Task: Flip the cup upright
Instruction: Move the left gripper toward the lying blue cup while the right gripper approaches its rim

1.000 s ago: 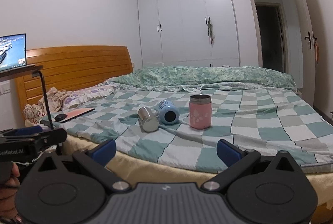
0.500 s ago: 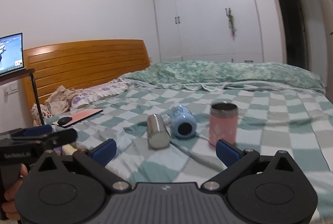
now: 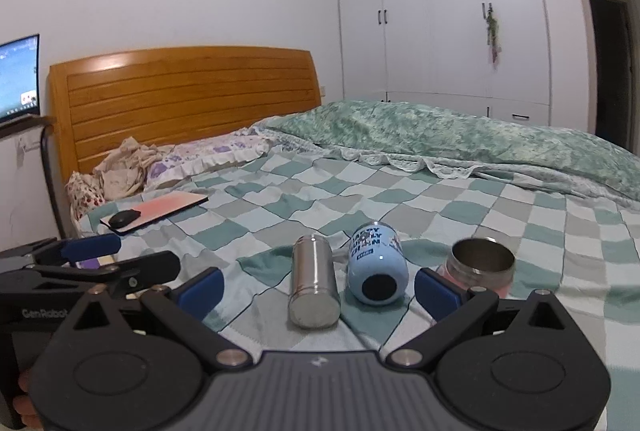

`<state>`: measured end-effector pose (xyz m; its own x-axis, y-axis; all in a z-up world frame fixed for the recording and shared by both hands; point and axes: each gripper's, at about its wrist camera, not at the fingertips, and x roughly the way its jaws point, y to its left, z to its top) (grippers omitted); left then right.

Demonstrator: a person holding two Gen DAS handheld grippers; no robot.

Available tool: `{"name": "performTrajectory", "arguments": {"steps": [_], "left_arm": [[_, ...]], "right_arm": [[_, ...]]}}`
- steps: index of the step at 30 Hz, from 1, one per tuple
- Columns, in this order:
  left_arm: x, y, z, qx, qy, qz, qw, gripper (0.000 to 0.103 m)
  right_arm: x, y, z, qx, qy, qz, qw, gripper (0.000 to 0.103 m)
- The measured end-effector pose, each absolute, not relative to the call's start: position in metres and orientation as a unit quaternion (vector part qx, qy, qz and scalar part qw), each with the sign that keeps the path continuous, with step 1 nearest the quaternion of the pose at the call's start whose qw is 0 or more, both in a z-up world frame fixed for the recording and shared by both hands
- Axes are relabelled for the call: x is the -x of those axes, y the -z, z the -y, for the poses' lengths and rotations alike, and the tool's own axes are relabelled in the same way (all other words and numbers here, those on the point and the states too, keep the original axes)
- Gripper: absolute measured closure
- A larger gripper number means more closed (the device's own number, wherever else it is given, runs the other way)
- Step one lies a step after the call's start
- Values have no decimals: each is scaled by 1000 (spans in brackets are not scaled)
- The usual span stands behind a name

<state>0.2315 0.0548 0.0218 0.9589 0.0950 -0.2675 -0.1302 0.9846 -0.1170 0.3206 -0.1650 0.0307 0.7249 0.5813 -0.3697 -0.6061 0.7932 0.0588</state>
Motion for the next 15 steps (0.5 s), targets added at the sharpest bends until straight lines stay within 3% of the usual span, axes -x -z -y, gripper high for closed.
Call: {"name": "performTrajectory", "arguments": {"steps": [15], "left_arm": [[-347,6,-80,104,-64,-200,972,0]], "right_arm": [[-460,-22,139,0,-334,-212,918,2]]}}
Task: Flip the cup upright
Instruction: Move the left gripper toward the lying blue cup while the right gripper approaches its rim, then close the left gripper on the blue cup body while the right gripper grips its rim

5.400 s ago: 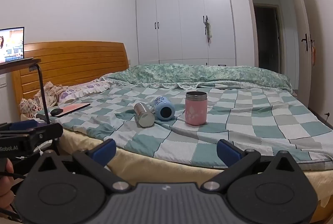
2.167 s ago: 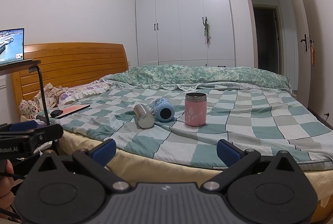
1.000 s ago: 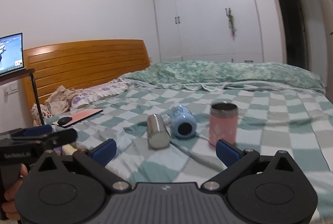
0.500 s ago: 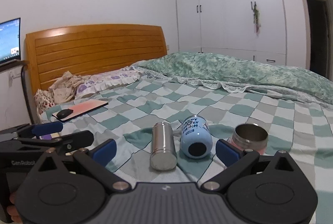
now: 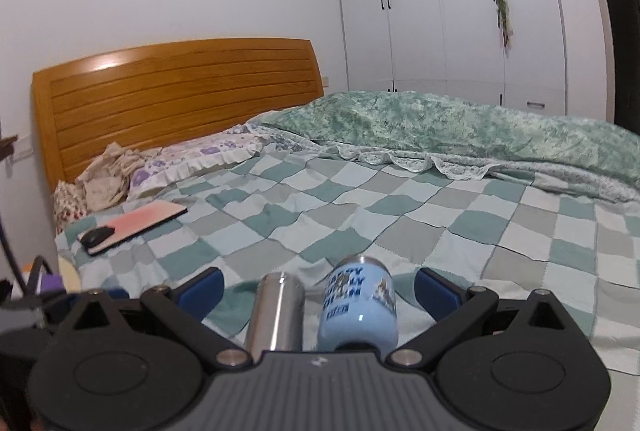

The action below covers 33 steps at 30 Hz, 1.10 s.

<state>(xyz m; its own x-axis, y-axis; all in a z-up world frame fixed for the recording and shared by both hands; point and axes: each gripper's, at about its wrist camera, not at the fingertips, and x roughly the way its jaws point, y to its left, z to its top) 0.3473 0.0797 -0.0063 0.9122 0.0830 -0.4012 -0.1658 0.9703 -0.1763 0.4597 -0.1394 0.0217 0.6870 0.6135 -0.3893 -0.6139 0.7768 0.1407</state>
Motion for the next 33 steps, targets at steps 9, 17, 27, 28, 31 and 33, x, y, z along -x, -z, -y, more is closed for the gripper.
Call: {"name": "performTrajectory", "arguments": {"steps": [9,17,27,28,31,33], "left_arm": [[-442,21,-70,101,-58,-244,963,0],[-507,28,-57,126,-13,-291,948,0],[-552,53,-47,177,1,-366,914,0],[-551,54,-45,165,-2,-363,917,0],[-554,58,-39,137,-5,-368,919,0],[-559,60,-33,115,-6,-378,918,2]], "right_arm": [[-560,13,122,-45,-344,-246,905,1],[-605,34,124,-41,-351,-260,899,1],[-646,25,116,-21,-418,-340,842,1],[-649,28,111,-16,-425,-357,832,1],[-656,36,96,5,-420,-391,819,7],[-662,42,91,-1,-415,-420,807,10]]}}
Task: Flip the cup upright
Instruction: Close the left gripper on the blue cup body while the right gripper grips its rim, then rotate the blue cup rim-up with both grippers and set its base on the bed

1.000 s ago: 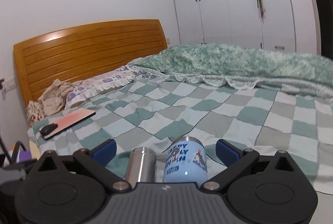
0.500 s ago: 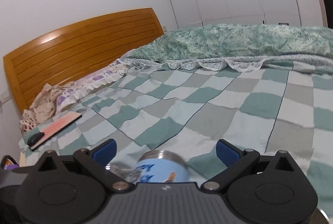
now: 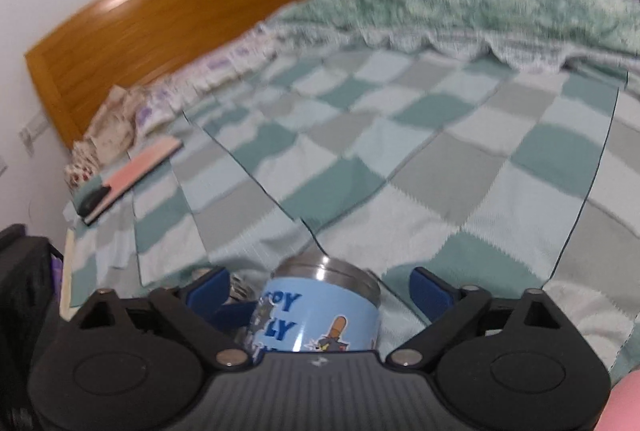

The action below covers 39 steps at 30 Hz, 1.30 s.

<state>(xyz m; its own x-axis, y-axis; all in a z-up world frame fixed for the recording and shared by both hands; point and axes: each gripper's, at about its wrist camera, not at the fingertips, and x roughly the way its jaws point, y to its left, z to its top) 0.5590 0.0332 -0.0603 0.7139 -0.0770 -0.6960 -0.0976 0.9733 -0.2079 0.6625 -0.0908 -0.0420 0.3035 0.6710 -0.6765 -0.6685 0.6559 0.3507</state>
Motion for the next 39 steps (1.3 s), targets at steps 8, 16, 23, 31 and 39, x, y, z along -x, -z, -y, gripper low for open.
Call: {"name": "performTrajectory", "arguments": {"steps": [8,16,23,31,39], "left_arm": [[-564,61,-21,79,-4,-369,926,14],[-539,64,-21,43,104,-348,931,14],[-561,60,-40,111,172,-421,884,10],[-576,71,-29,133,172,-443,870,18],[-551,53,-18,91,174,-388,901,18]], "right_arm": [[-698,71,95,-74,-373,-516,768,20],[-688,94,129,-153,-380,-540,735,18],[-668,103,159,-213,-383,-492,752,18],[-664,100,172,-219,-384,-468,765,18],[-633,61,168,-144,-399,-398,814,20]]}}
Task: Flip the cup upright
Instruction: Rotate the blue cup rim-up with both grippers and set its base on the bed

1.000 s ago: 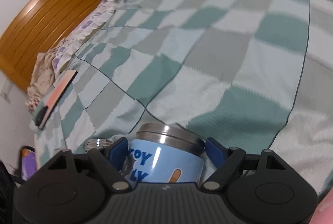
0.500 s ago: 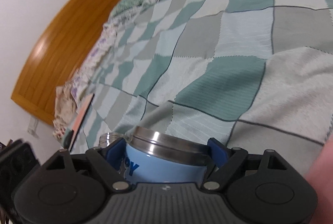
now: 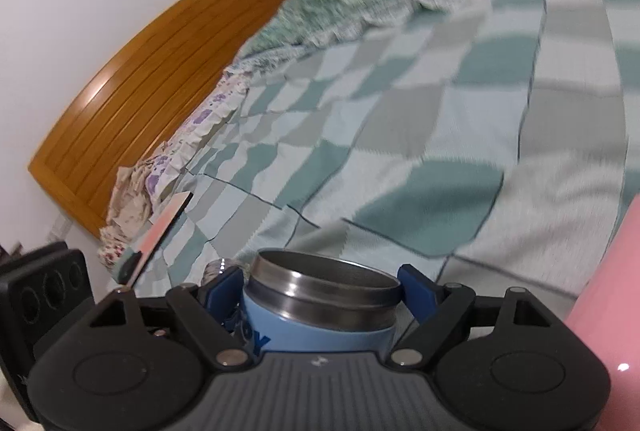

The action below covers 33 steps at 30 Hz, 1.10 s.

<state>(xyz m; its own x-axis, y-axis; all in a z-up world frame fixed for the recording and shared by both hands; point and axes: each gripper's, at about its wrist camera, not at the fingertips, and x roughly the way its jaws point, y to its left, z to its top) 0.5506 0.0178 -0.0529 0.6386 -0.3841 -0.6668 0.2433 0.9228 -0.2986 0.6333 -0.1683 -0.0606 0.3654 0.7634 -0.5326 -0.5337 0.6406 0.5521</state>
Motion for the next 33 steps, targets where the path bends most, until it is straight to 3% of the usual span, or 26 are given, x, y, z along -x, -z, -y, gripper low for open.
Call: {"name": "performTrajectory", "arguments": {"steps": [11,18,25,33], "left_arm": [[-477,27,7,46,189,-255,947,18],[-433,48,22,36,218,-188,957,18],[-412,77,31,-4,228,-207,951,18],[-421,69,31,24,217,-338,915,13]], "right_arm": [[-534,0,173,-16,-390,-253,885,24],[-468,3,174,75,-359,-205,907,24],[-431,38,178,88,-349,-207,910,23],[-429,38,195,55,-340,-223,912,23]]}}
